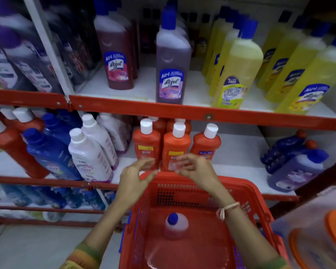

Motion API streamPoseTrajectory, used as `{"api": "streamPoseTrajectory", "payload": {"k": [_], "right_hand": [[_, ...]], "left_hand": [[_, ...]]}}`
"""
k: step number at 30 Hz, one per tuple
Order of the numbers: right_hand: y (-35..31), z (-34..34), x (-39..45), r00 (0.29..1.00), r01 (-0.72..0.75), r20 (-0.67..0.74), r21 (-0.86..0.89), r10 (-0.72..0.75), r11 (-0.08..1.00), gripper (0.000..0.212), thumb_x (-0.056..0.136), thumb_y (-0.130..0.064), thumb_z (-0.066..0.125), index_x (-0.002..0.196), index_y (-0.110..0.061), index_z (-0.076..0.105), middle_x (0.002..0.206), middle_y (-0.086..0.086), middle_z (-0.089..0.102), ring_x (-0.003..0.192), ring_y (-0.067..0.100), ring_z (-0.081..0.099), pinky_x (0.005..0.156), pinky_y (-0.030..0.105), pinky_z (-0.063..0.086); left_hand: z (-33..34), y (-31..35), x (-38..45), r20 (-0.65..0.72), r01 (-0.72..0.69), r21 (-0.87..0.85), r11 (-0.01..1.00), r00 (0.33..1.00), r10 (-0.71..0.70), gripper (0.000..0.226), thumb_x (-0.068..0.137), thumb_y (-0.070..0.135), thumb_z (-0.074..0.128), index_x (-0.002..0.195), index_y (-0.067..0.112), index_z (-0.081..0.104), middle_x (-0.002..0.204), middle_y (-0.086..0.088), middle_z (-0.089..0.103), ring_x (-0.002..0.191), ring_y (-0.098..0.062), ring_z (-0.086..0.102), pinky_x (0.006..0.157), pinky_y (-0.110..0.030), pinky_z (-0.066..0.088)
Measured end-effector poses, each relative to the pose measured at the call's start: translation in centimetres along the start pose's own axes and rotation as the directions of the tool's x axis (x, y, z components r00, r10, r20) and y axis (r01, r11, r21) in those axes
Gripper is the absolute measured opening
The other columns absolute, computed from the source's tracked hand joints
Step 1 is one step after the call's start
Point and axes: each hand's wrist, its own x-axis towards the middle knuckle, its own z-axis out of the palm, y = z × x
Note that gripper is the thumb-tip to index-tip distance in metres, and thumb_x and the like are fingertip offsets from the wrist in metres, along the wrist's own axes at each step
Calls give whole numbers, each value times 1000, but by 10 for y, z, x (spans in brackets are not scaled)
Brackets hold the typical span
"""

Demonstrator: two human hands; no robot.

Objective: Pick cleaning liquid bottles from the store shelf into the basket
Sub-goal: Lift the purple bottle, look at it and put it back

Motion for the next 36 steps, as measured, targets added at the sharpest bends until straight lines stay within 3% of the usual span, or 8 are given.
{"api": "streamPoseTrajectory", "payload": {"k": [5,11,15,19,22,27,33,36], "right_hand": [[-74,-23,20,924,311,-278,139,-264,940,22,78,-9,76,98,-17,69,92,2,76,86,12,72,78,21,57],[-122,-29,59,766,476,-571,195,-295,858,41,79,-6,76,117,-11,60,110,6,67,94,-3,64,72,5,50],[-140,-36,85,686,430,-666,46,-293,902,77,76,-18,80,140,-15,36,137,2,43,120,6,45,97,22,39],[-144,-49,117,804,396,-542,182,-245,900,94,68,-20,86,143,-13,30,136,8,51,118,18,55,99,31,47],[-141,-54,136,885,304,-430,248,-177,920,87,50,-45,91,122,-19,50,112,3,70,97,19,69,89,48,57],[-137,-49,143,886,329,-431,324,-171,887,78,44,-54,89,108,-23,57,102,3,73,91,20,72,81,47,61],[-159,-44,121,682,489,-659,89,-317,868,60,63,-39,87,108,-24,49,101,3,68,89,20,68,71,36,60],[-173,-49,96,535,480,-753,-103,-383,871,59,65,-44,84,107,-19,51,97,1,66,84,19,64,63,17,51]], "left_hand": [[-37,26,40,-219,-215,237,947,938,268,33,88,24,63,120,17,60,116,0,65,104,-15,58,91,-29,45],[-47,31,82,-299,-252,419,872,869,395,44,91,31,51,131,12,51,140,-7,51,132,-21,41,109,-53,32],[-52,34,112,-239,-244,516,821,879,412,50,93,42,36,134,15,47,144,-5,47,136,-21,35,115,-48,18],[-52,24,134,-140,-191,595,781,932,335,60,94,54,24,132,17,50,140,-4,52,133,-22,43,114,-47,19],[-54,18,140,-106,-182,645,742,940,323,61,94,56,20,126,18,56,126,-2,63,123,-22,53,109,-44,15],[-53,16,138,-110,-205,660,723,925,364,51,92,53,34,126,21,53,122,2,62,120,-19,51,110,-46,15],[-54,14,140,-107,-235,669,706,909,403,51,92,53,34,127,20,52,120,1,60,119,-19,51,111,-47,14],[-54,15,140,-103,-236,667,706,910,402,52,92,53,33,127,19,52,119,0,61,118,-21,52,111,-47,14]]}}
